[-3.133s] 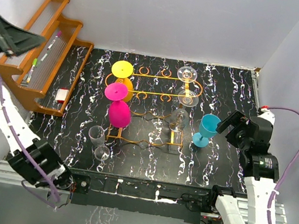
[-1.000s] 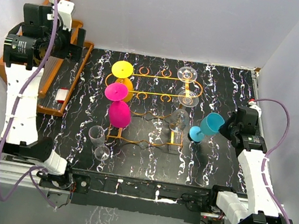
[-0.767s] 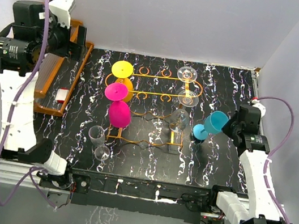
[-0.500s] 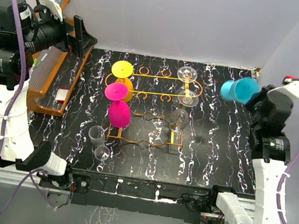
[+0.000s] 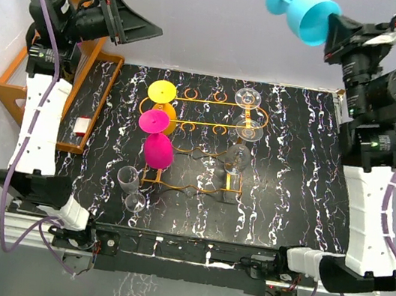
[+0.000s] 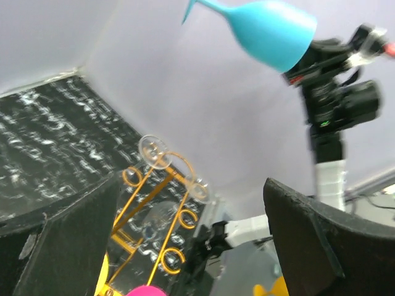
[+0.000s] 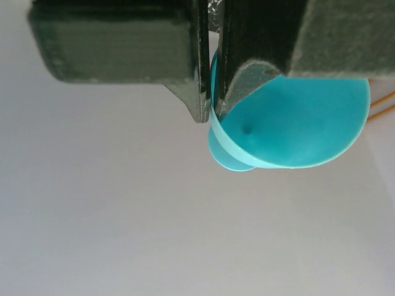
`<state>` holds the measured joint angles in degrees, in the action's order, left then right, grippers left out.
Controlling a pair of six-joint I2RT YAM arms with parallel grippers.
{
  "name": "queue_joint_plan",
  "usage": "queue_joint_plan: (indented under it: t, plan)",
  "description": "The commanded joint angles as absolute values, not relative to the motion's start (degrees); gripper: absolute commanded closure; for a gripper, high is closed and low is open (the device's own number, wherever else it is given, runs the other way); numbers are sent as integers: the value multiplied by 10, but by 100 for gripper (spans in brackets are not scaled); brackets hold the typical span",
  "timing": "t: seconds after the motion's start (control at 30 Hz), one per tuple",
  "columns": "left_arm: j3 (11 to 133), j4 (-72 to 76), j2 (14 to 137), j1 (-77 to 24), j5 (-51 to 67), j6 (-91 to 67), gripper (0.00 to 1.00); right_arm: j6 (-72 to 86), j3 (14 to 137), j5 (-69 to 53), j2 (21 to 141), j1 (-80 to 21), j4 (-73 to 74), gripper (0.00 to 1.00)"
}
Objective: Place the wine glass upside down on the wine glass rack
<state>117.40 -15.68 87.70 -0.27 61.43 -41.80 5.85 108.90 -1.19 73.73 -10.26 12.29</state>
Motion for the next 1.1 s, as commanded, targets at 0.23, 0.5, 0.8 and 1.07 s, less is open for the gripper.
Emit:
queue_joint_plan:
  t: [0.23,0.5,0.8,1.07]
  plan:
    - [1027,271,846,-18,565,-891,8,-330,862,-214,663,-240,-328,92]
    - [1093,155,866,-30,497,-815,13,-763,877,-39,778,-442,-375,92]
    - [1065,145,867,-30,485,-811,14,-896,836,-26,791,-506,-392,92]
    - [1047,150,881,-30,488,-821,18,-984,848,9,819,-565,-357,92]
